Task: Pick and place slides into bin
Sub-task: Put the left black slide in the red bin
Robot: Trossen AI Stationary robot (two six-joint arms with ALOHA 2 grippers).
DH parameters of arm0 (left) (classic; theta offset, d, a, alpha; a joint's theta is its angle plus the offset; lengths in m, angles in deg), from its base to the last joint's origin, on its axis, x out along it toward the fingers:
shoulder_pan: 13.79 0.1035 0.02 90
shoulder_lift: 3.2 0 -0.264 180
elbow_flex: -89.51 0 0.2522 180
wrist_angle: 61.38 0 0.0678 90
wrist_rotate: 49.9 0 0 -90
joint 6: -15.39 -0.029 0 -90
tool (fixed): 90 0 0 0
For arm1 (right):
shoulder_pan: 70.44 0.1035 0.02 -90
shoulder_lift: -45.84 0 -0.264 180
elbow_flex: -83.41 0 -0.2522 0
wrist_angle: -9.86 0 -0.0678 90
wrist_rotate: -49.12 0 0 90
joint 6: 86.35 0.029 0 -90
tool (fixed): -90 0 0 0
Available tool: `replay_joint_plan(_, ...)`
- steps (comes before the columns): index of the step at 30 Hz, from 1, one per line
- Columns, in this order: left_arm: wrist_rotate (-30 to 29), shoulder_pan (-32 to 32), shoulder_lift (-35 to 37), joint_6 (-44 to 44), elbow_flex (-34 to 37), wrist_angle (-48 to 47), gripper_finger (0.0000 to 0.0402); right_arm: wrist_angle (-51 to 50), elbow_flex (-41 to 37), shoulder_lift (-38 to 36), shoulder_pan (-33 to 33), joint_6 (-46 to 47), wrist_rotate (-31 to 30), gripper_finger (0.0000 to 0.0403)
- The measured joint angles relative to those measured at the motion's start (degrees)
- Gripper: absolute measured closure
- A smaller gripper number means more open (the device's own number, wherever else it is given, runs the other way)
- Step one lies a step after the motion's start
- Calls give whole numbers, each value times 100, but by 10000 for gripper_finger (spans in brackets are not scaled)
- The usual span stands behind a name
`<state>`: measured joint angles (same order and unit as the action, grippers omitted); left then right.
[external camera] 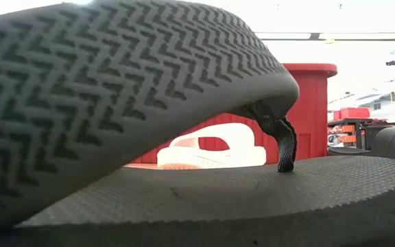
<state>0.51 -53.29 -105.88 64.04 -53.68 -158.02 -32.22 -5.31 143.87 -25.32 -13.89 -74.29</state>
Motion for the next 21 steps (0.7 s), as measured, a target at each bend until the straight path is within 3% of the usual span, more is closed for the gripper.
replay_joint_plan(3, -291, 616, 49, -491, 11, -252, 375, 38, 0, 1, 0, 0, -88, 227)
replay_joint_plan(12, -226, 2730, -12, -1831, 193, -289, 376, 71, 0, 0, 0, -4, -308, 227)
replay_joint_plan(17, 458, 4152, -8, -2032, 714, -369, 376, 72, 0, 1, 0, -8, -314, 227)
replay_joint_plan(21, 919, 5091, -15, -2576, 1635, 179, 376, 72, 0, 1, 0, -11, -312, 227)
